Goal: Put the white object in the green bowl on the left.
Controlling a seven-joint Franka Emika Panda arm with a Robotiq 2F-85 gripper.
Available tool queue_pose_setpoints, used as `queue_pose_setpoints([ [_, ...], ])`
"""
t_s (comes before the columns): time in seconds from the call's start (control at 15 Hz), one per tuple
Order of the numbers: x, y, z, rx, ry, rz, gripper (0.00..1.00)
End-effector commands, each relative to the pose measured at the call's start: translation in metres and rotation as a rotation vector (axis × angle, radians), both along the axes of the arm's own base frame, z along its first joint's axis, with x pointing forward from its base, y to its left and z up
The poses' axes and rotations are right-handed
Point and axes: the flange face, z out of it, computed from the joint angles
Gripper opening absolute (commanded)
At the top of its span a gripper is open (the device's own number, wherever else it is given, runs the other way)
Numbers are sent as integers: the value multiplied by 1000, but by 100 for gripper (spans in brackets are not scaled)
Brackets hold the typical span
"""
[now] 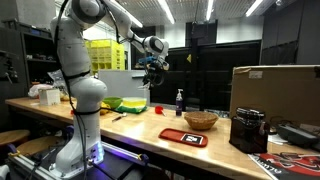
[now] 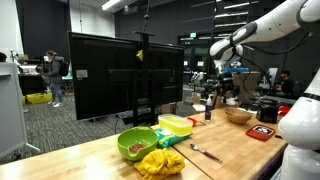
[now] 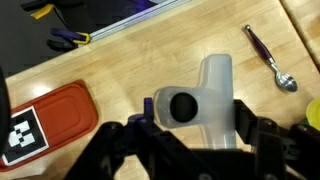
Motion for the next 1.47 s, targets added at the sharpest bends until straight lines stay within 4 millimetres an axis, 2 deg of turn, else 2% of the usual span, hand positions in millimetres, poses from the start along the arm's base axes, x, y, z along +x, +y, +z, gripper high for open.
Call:
queue_pose_setpoints([
  [0.0, -7, 17, 9, 15, -29, 117, 49],
  [0.67, 15, 54, 6, 173, -52, 476, 49],
  [1.2, 27, 101, -2, 172, 4, 451, 49],
  [1.4, 34, 125, -13, 171, 27, 458, 49],
])
